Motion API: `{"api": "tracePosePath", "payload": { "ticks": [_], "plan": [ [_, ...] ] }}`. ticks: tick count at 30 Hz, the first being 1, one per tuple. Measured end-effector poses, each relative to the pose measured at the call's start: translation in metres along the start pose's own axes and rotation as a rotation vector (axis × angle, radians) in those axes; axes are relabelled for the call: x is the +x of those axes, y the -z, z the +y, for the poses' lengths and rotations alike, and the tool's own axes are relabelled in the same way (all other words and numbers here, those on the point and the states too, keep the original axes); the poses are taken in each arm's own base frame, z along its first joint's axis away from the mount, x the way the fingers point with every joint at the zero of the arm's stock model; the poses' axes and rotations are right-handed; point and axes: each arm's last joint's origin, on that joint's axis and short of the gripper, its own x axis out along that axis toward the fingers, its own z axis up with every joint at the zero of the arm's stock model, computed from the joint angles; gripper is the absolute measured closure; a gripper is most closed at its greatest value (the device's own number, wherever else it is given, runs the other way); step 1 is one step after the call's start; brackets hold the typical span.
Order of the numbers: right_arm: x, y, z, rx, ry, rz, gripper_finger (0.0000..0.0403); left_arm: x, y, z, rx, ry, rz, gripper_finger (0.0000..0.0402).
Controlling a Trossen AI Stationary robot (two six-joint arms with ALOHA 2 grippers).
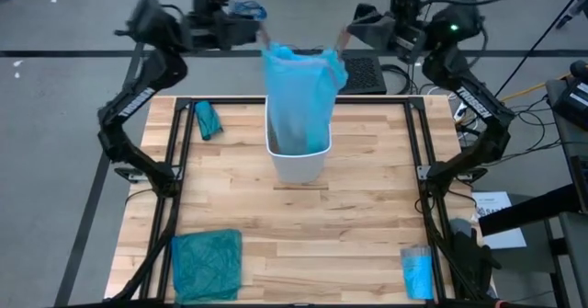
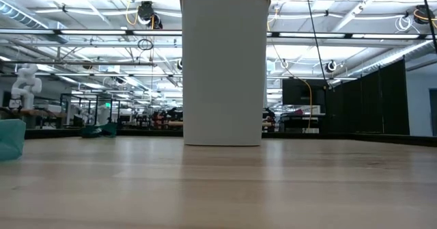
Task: Place trash/remove bag and relplace
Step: Remove the blue trash bag from the white trash bin
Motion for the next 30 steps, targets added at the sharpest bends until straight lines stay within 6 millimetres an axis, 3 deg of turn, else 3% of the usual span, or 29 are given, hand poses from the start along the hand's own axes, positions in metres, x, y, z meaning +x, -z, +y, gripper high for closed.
{"api": "tracePosePath", "payload": {
  "ticks": [4, 9, 13, 19, 23, 30],
  "plan": [
    [0.004, 0.008, -0.016, 0.044, 0.052, 0.046, 0.0403, 0.007, 0.006, 0.012, -0.035, -0.005, 0.028, 0.0402],
    [0.008, 0.010, -0.016, 0.035, 0.036, 0.045, 0.0403, 0.022, 0.017, 0.040, -0.102, -0.028, 0.061, 0.0402],
    [0.009, 0.013, -0.020, 0.045, 0.045, 0.055, 0.0403, 0.025, 0.016, 0.036, -0.079, 0.002, 0.055, 0.0402],
    [0.008, 0.012, -0.019, 0.041, 0.048, 0.055, 0.0403, 0.034, 0.024, 0.056, -0.112, -0.018, 0.062, 0.0402],
    [0.009, 0.013, -0.022, 0.043, 0.051, 0.059, 0.0403, 0.034, 0.022, 0.056, -0.099, -0.011, 0.049, 0.0402],
    [0.018, 0.024, -0.040, 0.086, 0.065, 0.090, 0.0403, 0.036, 0.025, 0.059, -0.106, -0.019, 0.046, 0.0402]
  ]
}}
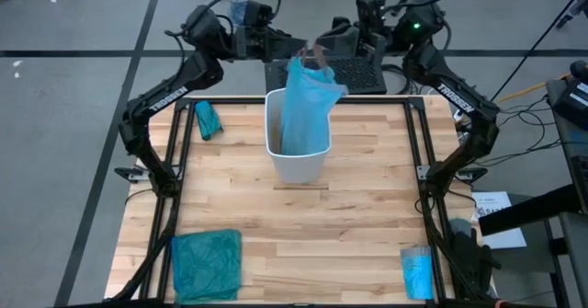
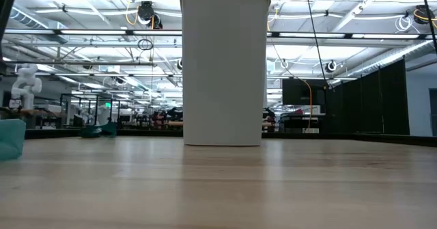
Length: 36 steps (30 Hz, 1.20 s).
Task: Place trash/remove bag and relplace
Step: Remove the blue trash bag from the white trash bin
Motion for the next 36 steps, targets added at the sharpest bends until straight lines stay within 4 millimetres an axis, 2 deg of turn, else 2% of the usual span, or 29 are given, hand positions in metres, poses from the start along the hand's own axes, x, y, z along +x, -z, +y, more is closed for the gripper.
{"api": "tracePosePath", "payload": {
  "ticks": [5, 29, 36],
  "plan": [
    [0.007, 0.006, -0.011, 0.030, -0.006, 0.026, 0.0403, -0.001, 0.000, -0.001, 0.004, 0.000, 0.001, 0.0402],
    [0.006, 0.008, -0.012, 0.064, -0.004, 0.061, 0.0403, -0.001, 0.003, 0.006, 0.001, -0.045, 0.040, 0.0402],
    [0.006, 0.008, -0.012, 0.043, -0.003, 0.065, 0.0372, -0.001, 0.003, 0.006, 0.001, -0.045, 0.040, 0.0402]
  ]
}}
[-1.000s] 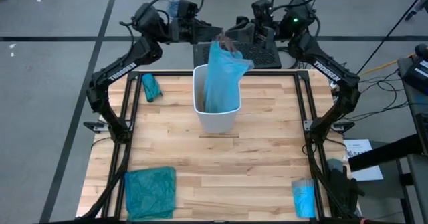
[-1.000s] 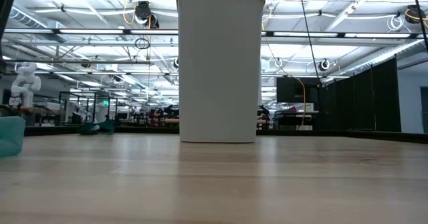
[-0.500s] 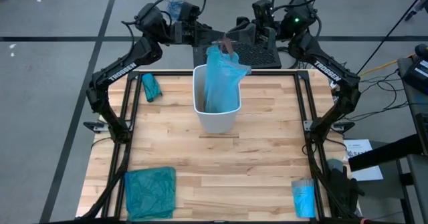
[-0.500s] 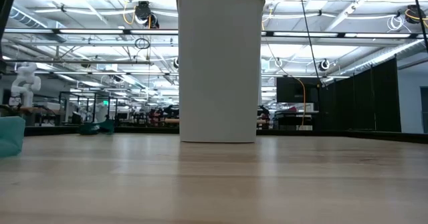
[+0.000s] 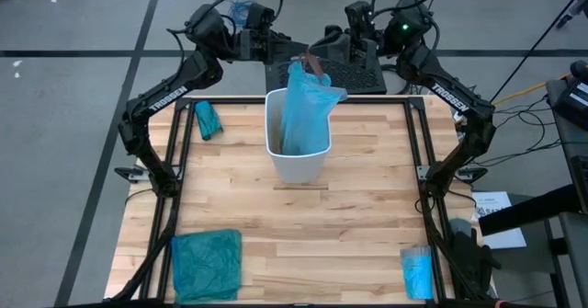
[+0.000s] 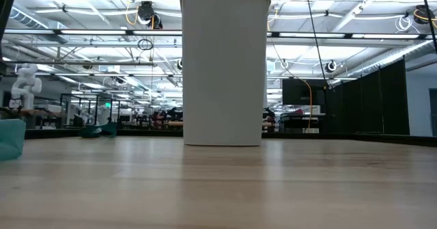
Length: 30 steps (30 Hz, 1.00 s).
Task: Place trash/remove bag and relplace
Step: Remove the blue trash bag from the white trash bin
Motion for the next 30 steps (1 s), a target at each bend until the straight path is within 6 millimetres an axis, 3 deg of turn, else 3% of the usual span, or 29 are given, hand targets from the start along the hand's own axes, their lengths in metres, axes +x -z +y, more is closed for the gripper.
{"api": "tracePosePath", "payload": {
  "ticks": [11, 30],
  "plan": [
    [0.0000, 0.0005, 0.0008, 0.018, -0.022, 0.022, 0.0300, 0.0000, 0.0000, 0.0001, 0.017, -0.001, 0.000, 0.0402],
    [0.0059, 0.0046, 0.0026, 0.028, -0.052, 0.046, 0.0296, 0.0007, 0.0010, 0.0029, 0.002, -0.012, 0.007, 0.0402]
  ]
}}
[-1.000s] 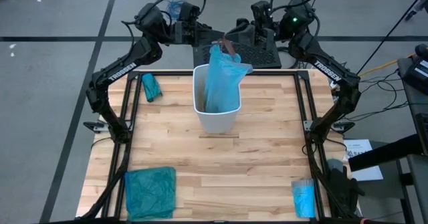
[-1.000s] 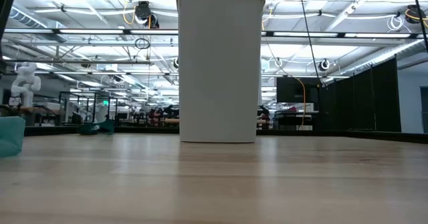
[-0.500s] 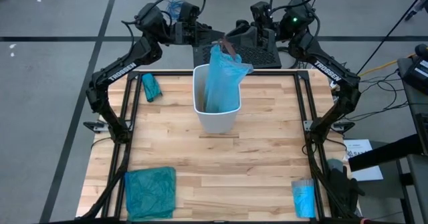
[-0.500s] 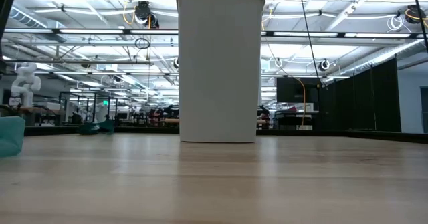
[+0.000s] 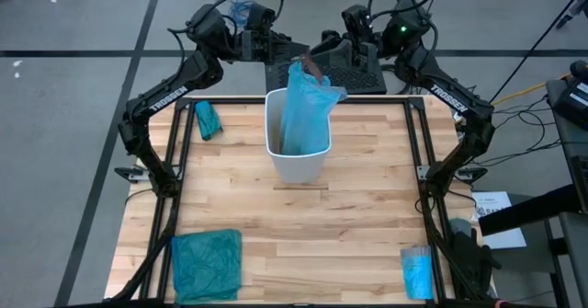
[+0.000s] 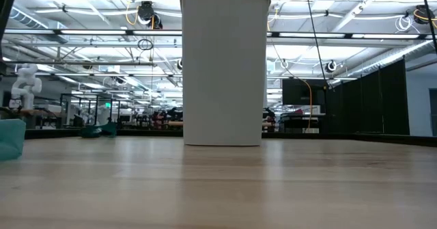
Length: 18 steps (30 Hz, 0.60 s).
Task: Place trash/remove bag and relplace
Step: Remove the blue trash bag from the white trash bin
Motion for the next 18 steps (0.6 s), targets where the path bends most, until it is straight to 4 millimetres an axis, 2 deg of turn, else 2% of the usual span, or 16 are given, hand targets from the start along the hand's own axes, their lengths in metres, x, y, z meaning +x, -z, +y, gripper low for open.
{"api": "tracePosePath", "payload": {
  "ticks": [18],
  "plan": [
    [0.0024, 0.0003, -0.0048, -0.021, 0.052, -0.047, 0.0296, 0.0041, 0.0038, -0.0016, -0.007, 0.010, 0.009, 0.0402]
  ]
}}
